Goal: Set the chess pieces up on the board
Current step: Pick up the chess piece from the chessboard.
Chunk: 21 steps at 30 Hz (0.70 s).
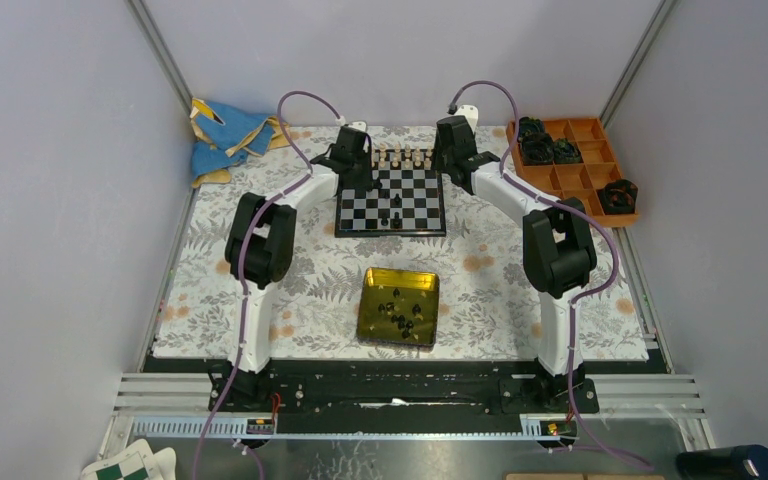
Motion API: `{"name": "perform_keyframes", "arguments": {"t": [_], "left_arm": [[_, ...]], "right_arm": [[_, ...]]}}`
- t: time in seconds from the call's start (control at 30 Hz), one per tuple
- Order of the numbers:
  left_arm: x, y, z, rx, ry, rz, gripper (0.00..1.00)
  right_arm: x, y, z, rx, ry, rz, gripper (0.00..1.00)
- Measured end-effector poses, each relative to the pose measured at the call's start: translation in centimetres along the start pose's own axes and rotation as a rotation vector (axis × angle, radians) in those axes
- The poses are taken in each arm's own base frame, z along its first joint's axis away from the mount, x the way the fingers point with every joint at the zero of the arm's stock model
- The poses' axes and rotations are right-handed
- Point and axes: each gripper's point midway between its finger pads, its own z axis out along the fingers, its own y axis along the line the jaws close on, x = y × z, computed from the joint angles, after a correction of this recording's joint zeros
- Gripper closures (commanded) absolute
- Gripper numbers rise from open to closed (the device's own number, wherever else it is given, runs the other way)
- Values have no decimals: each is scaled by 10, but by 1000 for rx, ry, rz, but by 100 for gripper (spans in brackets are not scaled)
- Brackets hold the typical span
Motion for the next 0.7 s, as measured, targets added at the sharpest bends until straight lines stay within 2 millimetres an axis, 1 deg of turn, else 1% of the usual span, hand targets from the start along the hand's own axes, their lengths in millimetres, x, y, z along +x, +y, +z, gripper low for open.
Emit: {"name": "perform_keyframes", "arguments": {"t": [0.2,0.5,0.7], "left_arm": [[0,-1,1,4,2,0,59],[-5,-8,7,25,-2,-4,60],[-1,-7,11,24,8,-4,63]], "right_arm": [[0,0,0,0,0,0,51],[0,0,0,0,0,-1,51],[0,0,0,0,0,-1,51]]}}
